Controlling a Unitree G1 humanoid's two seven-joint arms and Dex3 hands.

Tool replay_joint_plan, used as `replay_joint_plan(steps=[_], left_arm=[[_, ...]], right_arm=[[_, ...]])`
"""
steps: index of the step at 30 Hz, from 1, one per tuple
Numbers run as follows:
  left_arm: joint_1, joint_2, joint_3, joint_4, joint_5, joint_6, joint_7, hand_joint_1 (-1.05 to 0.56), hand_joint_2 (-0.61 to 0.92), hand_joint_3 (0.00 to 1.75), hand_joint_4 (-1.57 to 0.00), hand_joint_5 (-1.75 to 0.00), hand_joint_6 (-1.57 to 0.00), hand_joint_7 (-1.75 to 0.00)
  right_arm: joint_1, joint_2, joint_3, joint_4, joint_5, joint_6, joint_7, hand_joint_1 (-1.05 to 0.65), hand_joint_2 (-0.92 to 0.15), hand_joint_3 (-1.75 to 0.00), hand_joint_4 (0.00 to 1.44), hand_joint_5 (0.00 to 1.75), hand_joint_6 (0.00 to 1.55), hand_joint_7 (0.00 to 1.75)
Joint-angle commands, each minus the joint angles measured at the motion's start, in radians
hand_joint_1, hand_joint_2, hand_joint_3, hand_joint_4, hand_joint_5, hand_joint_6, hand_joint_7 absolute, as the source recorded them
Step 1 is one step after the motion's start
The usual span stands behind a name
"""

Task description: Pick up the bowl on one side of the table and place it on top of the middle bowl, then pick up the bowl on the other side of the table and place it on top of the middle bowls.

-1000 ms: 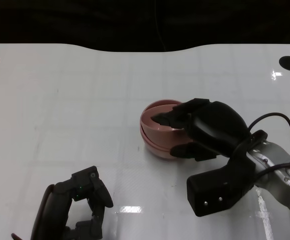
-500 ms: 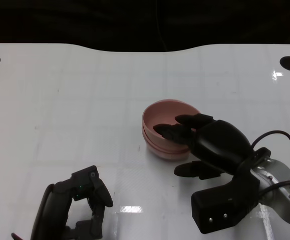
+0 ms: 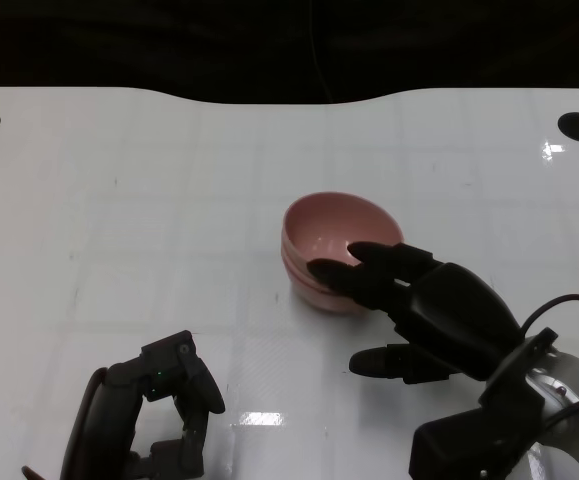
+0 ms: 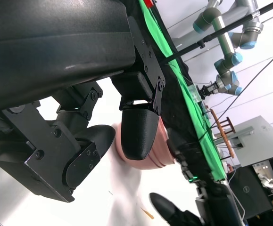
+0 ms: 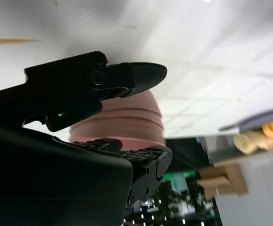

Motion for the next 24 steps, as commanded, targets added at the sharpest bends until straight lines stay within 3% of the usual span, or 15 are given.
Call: replay_joint_plan(steps=[1, 5, 14, 17, 18, 20, 24], left_arm=[[0.004, 0.012, 0.001, -0.002, -0.004, -0.002, 0.001, 0.01, 0.36, 1.44, -0.87, -1.75, -0.86, -1.52], [0.002, 0.012, 0.0, 0.003, -0.001, -0.008, 0.003, 0.01, 0.36, 1.43, -0.87, -1.75, -0.86, -1.52], [-0.001, 0.01, -0.001, 0.004, 0.018, -0.008, 0.012, -0.01, 0.36, 1.43, -0.87, -1.75, -0.86, -1.52], [-0.004, 0.01, 0.0, 0.011, 0.014, -0.01, 0.01, -0.02, 0.36, 1.44, -0.88, -1.75, -0.86, -1.53], [-0.004, 0.01, 0.001, 0.012, 0.014, -0.011, 0.011, -0.02, 0.36, 1.44, -0.88, -1.75, -0.86, -1.53], [-0.005, 0.01, 0.001, 0.013, 0.016, -0.012, 0.012, -0.02, 0.36, 1.44, -0.88, -1.75, -0.86, -1.52], [-0.005, 0.01, 0.002, 0.014, 0.016, -0.012, 0.012, -0.02, 0.36, 1.44, -0.88, -1.75, -0.86, -1.52]], right_arm=[[0.018, -0.009, -0.029, 0.01, 0.024, -0.049, -0.055, -0.6, -0.92, -0.28, 0.15, 0.06, 0.17, 0.0], [0.035, -0.008, -0.05, -0.005, 0.035, -0.074, -0.077, -0.59, -0.92, -0.29, 0.15, 0.07, 0.16, 0.0], [0.137, -0.02, -0.135, -0.104, 0.168, -0.132, -0.008, -0.55, -0.92, -0.23, 0.2, 0.14, 0.24, 0.05], [0.195, -0.025, -0.181, -0.114, 0.217, -0.193, -0.026, -0.47, -0.92, -0.17, 0.36, 0.32, 0.43, 0.15], [0.211, -0.026, -0.195, -0.116, 0.236, -0.212, -0.021, -0.44, -0.92, -0.15, 0.38, 0.54, 0.53, 0.21], [0.228, -0.025, -0.213, -0.116, 0.254, -0.234, -0.009, -0.4, -0.92, -0.14, 0.41, 0.72, 0.62, 0.26], [0.234, -0.017, -0.229, -0.115, 0.253, -0.245, 0.006, -0.39, -0.92, -0.14, 0.41, 0.78, 0.65, 0.28]])
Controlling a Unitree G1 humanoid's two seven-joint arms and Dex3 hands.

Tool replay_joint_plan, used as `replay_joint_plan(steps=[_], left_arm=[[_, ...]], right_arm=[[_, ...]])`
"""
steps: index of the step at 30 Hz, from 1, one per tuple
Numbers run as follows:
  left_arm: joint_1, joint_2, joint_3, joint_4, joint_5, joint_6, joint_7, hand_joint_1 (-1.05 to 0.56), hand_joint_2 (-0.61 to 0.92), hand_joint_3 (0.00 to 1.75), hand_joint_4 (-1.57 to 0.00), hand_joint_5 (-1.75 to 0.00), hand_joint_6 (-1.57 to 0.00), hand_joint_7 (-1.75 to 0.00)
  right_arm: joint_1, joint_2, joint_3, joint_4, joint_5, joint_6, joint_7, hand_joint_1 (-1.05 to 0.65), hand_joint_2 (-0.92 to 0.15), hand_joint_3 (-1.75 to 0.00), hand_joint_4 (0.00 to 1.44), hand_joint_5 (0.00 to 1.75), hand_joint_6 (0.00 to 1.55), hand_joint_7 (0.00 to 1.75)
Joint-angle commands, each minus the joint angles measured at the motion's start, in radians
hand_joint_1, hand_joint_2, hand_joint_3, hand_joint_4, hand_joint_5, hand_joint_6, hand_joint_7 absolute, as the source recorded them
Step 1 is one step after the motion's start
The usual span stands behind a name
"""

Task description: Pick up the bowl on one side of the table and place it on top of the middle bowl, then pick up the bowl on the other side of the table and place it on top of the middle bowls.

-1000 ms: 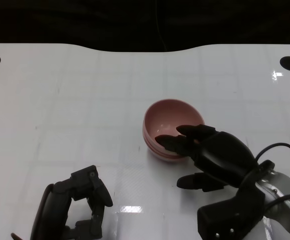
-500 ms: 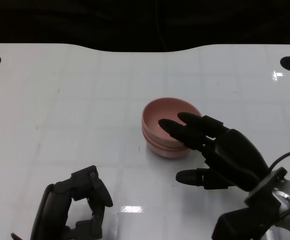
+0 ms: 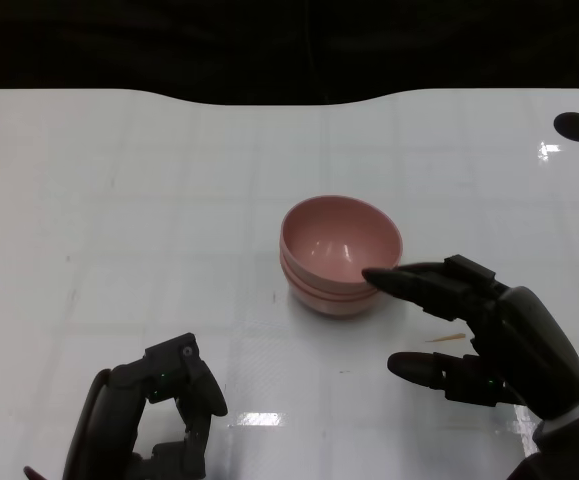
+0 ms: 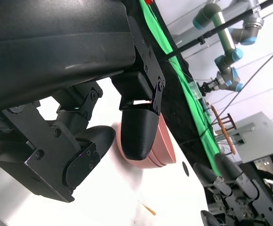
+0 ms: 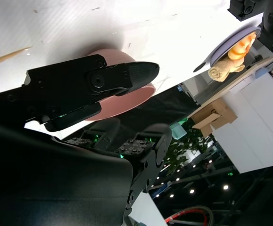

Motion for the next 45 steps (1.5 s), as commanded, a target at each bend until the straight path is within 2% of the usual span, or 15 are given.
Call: replay_joint_plan(steps=[1, 2, 3, 5, 7, 9, 23, 24, 25, 26, 27, 28, 30, 34, 45], left_arm=[[-0.002, 0.01, 0.003, 0.005, 0.002, -0.011, 0.012, -0.02, 0.36, 1.45, -0.88, -1.75, -0.86, -1.52], [0.001, 0.012, 0.004, 0.001, -0.003, -0.008, 0.009, -0.02, 0.36, 1.45, -0.88, -1.75, -0.86, -1.52], [0.002, 0.013, 0.005, -0.002, -0.006, -0.006, 0.007, -0.02, 0.35, 1.46, -0.88, -1.75, -0.86, -1.52], [0.004, 0.014, 0.007, -0.004, -0.01, -0.004, 0.005, -0.02, 0.34, 1.47, -0.88, -1.75, -0.86, -1.53], [0.006, 0.015, 0.007, -0.006, -0.018, -0.005, 0.0, -0.03, 0.33, 1.48, -0.88, -1.75, -0.86, -1.53], [0.007, 0.016, 0.007, -0.006, -0.023, -0.005, -0.001, -0.03, 0.32, 1.49, -0.88, -1.75, -0.86, -1.53], [0.007, 0.017, 0.006, -0.007, -0.024, -0.005, -0.001, -0.03, 0.31, 1.51, -0.88, -1.75, -0.86, -1.53], [0.01, 0.017, 0.009, -0.007, -0.036, -0.004, -0.005, -0.03, 0.31, 1.51, -0.88, -1.75, -0.86, -1.53], [0.012, 0.017, 0.011, -0.007, -0.045, -0.003, -0.008, -0.02, 0.31, 1.51, -0.87, -1.74, -0.86, -1.53], [0.018, 0.02, 0.017, -0.008, -0.078, -0.003, -0.023, -0.02, 0.31, 1.51, -0.86, -1.74, -0.86, -1.53], [0.025, 0.021, 0.023, -0.012, -0.11, 0.002, -0.037, 0.0, 0.33, 1.49, -0.85, -1.74, -0.84, -1.54], [0.03, 0.023, 0.026, -0.014, -0.133, 0.006, -0.047, 0.02, 0.35, 1.47, -0.85, -1.75, -0.83, -1.55], [0.037, 0.021, 0.03, -0.02, -0.163, 0.013, -0.062, 0.03, 0.36, 1.45, -0.84, -1.75, -0.82, -1.56], [0.04, 0.02, 0.031, -0.024, -0.179, 0.017, -0.074, 0.04, 0.36, 1.43, -0.84, -1.75, -0.82, -1.56], [0.041, 0.016, 0.036, -0.027, -0.18, 0.02, -0.082, 0.04, 0.37, 1.42, -0.84, -1.75, -0.81, -1.56]], right_arm=[[0.004, -0.008, -0.027, -0.007, 0.018, -0.02, 0.015, -0.39, -0.92, -0.14, 0.41, 0.79, 0.65, 0.28], [0.033, -0.014, -0.041, -0.001, 0.067, -0.062, 0.025, -0.39, -0.92, -0.14, 0.4, 0.79, 0.65, 0.28], [0.054, -0.018, -0.053, 0.003, 0.105, -0.095, 0.035, -0.21, -0.86, -0.21, 0.63, 1.01, 0.84, 0.42], [0.076, -0.019, -0.069, 0.01, 0.149, -0.134, 0.054, -0.11, -0.6, -0.68, 0.74, 1.15, 0.9, 0.58], [0.08, -0.016, -0.078, 0.032, 0.178, -0.176, 0.078, -0.08, -0.52, -0.85, 0.79, 1.2, 0.92, 0.63], [0.082, -0.011, -0.089, 0.046, 0.192, -0.201, 0.097, -0.06, -0.49, -0.93, 0.81, 1.23, 0.92, 0.66], [0.083, 0.02, -0.136, 0.063, 0.193, -0.228, 0.154, -0.06, -0.47, -0.98, 0.81, 1.24, 0.9, 0.71], [0.088, 0.026, -0.139, 0.086, 0.221, -0.224, 0.165, -0.06, -0.47, -0.98, 0.81, 1.24, 0.9, 0.71], [0.091, 0.031, -0.141, 0.104, 0.243, -0.222, 0.174, -0.01, -0.43, -1.09, 0.83, 1.42, 0.94, 0.81], [0.083, 0.044, -0.133, 0.143, 0.287, -0.225, 0.206, 0.0, -0.41, -1.15, 0.83, 1.5, 0.95, 0.85], [0.074, 0.062, -0.12, 0.175, 0.352, -0.218, 0.26, -0.06, -0.35, -1.33, 0.88, 1.61, 0.92, 1.19], [0.065, 0.075, -0.112, 0.195, 0.398, -0.215, 0.304, -0.09, -0.32, -1.41, 0.9, 1.67, 0.87, 1.39], [0.054, 0.09, -0.111, 0.216, 0.449, -0.214, 0.364, -0.11, -0.3, -1.47, 0.91, 1.73, 0.83, 1.54], [0.05, 0.104, -0.132, 0.227, 0.473, -0.22, 0.417, -0.12, -0.29, -1.5, 0.92, 1.75, 0.82, 1.61], [0.052, 0.126, -0.172, 0.228, 0.475, -0.221, 0.468, -0.12, -0.29, -1.5, 0.92, 1.75, 0.8, 1.63]])
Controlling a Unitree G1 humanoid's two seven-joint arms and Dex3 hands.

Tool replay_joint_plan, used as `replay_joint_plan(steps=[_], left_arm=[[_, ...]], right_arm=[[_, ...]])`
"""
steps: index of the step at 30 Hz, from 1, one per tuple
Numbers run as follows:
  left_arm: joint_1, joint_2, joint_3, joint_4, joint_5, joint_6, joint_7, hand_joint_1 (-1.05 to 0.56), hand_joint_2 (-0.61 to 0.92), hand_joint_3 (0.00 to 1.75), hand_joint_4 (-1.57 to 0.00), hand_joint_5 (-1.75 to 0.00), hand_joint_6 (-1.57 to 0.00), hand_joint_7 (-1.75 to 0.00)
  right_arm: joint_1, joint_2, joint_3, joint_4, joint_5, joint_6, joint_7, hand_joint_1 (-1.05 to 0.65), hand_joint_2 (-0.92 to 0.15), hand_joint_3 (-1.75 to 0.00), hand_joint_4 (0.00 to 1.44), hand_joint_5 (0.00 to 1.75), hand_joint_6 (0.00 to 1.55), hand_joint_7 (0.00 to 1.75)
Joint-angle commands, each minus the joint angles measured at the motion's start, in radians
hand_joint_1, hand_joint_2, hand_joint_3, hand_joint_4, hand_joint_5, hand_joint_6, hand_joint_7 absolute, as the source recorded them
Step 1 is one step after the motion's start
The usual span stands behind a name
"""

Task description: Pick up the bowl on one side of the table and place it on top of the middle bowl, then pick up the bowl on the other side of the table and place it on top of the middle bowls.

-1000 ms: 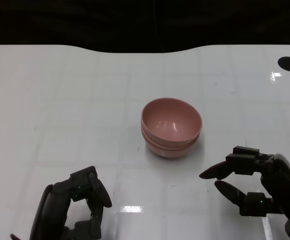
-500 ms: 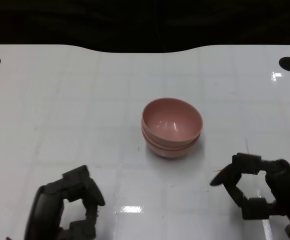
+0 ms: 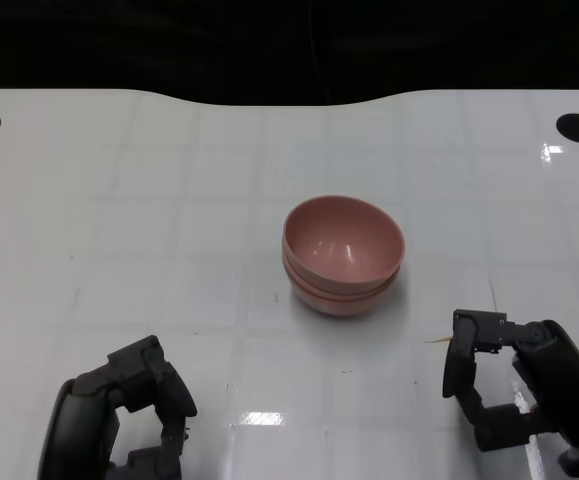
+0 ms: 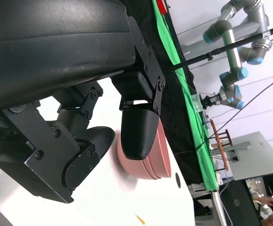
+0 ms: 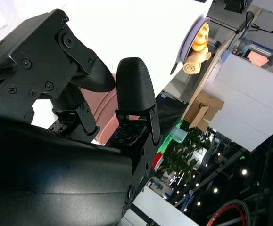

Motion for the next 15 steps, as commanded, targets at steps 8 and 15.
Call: replay_joint_plan(steps=[8, 15], left_arm=[[0.009, -0.004, 0.016, -0.017, -0.055, 0.02, -0.024, 0.01, 0.38, 1.43, -0.83, -1.75, -0.8, -1.56], [-0.009, -0.012, 0.015, 0.009, -0.071, 0.024, -0.049, 0.02, 0.36, 1.45, -0.83, -1.75, -0.8, -1.56]], right_arm=[[0.0, 0.023, -0.027, -0.002, 0.073, 0.009, 0.074, -0.08, -0.29, -1.53, 0.94, 1.75, 0.81, 1.66], [0.01, 0.031, -0.041, -0.006, 0.151, 0.033, 0.17, -0.07, -0.25, -1.57, 0.93, 1.75, 0.79, 1.67]])
